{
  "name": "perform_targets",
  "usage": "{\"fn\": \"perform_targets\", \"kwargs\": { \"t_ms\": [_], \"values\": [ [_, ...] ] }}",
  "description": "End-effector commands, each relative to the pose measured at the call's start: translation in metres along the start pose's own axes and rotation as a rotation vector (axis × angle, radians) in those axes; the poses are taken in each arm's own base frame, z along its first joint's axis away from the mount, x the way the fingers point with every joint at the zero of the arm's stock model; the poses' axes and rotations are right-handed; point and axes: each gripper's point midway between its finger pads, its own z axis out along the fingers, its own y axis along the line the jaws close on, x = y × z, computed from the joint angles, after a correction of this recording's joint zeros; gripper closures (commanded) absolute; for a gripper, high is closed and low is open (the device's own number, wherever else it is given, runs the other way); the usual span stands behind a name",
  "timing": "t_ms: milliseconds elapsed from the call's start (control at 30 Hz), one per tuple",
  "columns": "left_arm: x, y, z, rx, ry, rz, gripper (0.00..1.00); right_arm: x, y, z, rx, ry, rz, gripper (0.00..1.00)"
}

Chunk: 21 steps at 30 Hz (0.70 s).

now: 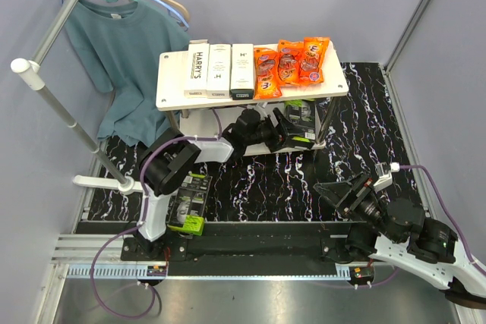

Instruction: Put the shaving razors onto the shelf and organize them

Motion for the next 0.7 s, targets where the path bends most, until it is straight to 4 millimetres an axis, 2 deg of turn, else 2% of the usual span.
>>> {"fn": "perform_targets", "kwargs": {
  "t_ms": [0,33,67,100,167,233,267,333,433,533,667],
  "values": [
    [-0.024,-0.037,-0.021,-0.027,-0.104,0.135,0.07,-0.004,0.010,-0.001,-0.034,-0.011,0.024,0.00],
    [-0.023,-0.034,-0.022,-0.062,-0.105,0.150,0.04,-0.003,0.010,-0.001,-0.037,-0.009,0.025,0.00],
    [-0.026,-0.039,-0.025,-0.081,-0.117,0.203,0.03,-0.003,0.010,-0.001,-0.036,-0.009,0.024,0.00],
    [-0.026,-0.026,-0.028,-0.158,-0.117,0.211,0.01,-0.003,0.010,-0.001,-0.039,-0.009,0.024,0.00],
    [-0.024,-0.034,-0.027,-0.177,-0.103,0.295,0.01,-0.002,0.010,0.000,-0.039,-0.008,0.026,0.00],
    [-0.015,-0.021,-0.028,-0.249,-0.062,0.351,0.01,-0.001,0.010,0.001,-0.040,-0.006,0.027,0.00],
    [-0.017,-0.026,-0.027,-0.258,-0.068,0.371,0.01,-0.001,0.010,0.002,-0.041,-0.007,0.028,0.00],
    [-0.007,-0.015,-0.028,-0.324,-0.032,0.410,0.01,0.000,0.010,0.002,-0.042,-0.004,0.029,0.00],
    [0.001,-0.009,-0.031,-0.378,-0.007,0.453,0.01,0.001,0.010,0.004,-0.045,-0.003,0.032,0.00],
    [0.006,0.000,-0.039,-0.423,-0.005,0.478,0.01,0.002,0.009,0.004,-0.043,-0.001,0.034,0.00],
    [0.003,0.008,-0.054,-0.461,-0.039,0.488,0.01,0.002,0.009,0.004,-0.044,0.001,0.034,0.00]
  ]
}}
